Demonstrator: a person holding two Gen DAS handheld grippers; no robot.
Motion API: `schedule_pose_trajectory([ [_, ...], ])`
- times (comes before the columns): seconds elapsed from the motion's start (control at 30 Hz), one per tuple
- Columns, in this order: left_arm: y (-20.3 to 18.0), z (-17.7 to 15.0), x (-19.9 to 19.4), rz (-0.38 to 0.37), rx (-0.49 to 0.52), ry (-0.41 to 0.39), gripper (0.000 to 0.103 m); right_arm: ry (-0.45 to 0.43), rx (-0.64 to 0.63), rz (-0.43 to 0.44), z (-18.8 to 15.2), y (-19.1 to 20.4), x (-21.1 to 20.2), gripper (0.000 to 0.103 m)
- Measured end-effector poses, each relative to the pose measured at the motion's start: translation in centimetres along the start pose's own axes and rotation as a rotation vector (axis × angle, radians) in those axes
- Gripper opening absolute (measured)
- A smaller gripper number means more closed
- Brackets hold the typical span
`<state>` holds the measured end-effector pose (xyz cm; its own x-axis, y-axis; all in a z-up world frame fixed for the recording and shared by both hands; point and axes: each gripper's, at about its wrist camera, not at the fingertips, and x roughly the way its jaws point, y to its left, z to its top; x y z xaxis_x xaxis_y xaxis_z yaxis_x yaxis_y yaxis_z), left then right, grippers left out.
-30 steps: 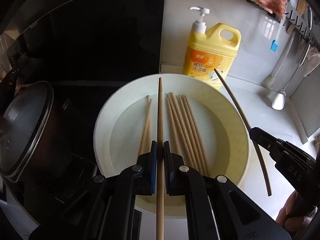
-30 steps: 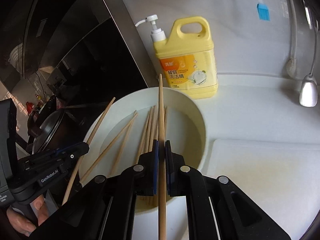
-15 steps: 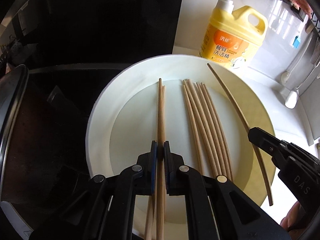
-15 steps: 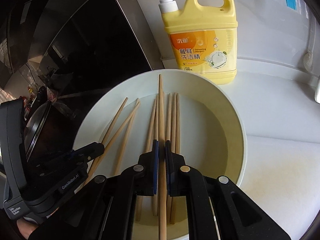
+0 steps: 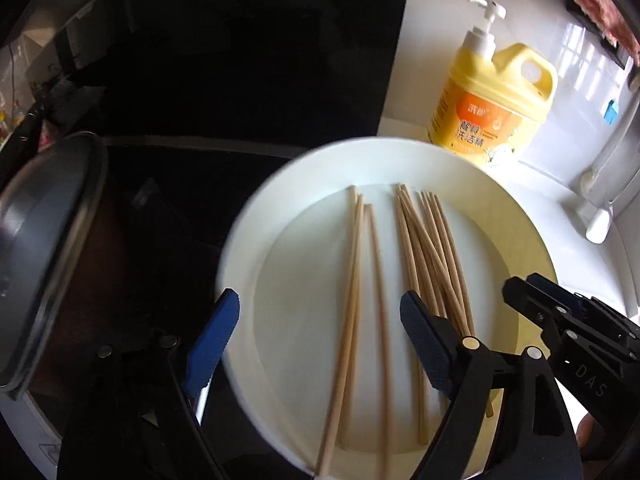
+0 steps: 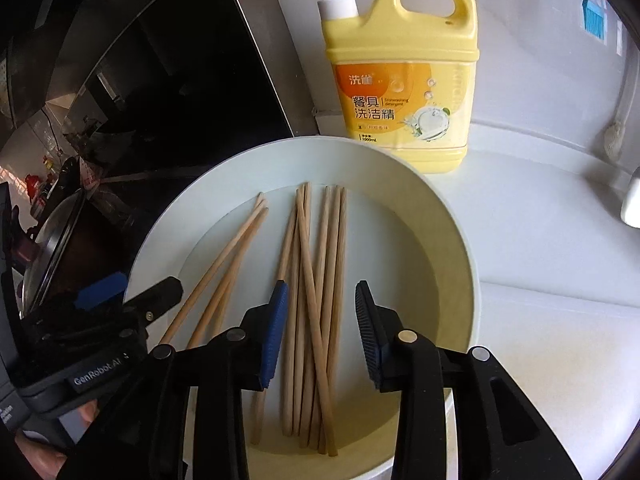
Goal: Organize utensils
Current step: 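Carry both chopsticks over the water basin and open both tools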
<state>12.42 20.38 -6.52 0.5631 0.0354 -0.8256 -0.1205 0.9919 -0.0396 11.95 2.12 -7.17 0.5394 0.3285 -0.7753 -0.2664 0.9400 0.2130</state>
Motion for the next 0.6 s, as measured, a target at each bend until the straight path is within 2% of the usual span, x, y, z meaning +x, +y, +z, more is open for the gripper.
schedule_pose_trajectory([
  [0.03,0.2,0.0,-0.2,0.009,-0.003,0.009,0.090,-0.004,-0.006,-0.004,-0.1,0.0,-0.4,0.041],
  [0.07,0.3,-0.1,-0.4,0.010,-0.010,0.014,0.091,-0.008,-0.012,-0.009,-0.1,0.0,-0.8,0.047],
  [0.13,0.7,-0.1,-0.9,0.015,-0.031,0.024,0.095,-0.014,-0.017,-0.017,-0.3,-0.1,-1.4,0.049],
  [0.37,1.1,-0.2,-1.6,0.024,-0.079,0.069,0.096,0.013,0.002,-0.038,-1.2,-0.6,-3.0,0.063],
  [0.6,0.3,-0.6,-2.7,0.033,-0.047,0.080,0.096,0.032,0.018,-0.045,-1.7,-0.7,-3.6,0.063],
])
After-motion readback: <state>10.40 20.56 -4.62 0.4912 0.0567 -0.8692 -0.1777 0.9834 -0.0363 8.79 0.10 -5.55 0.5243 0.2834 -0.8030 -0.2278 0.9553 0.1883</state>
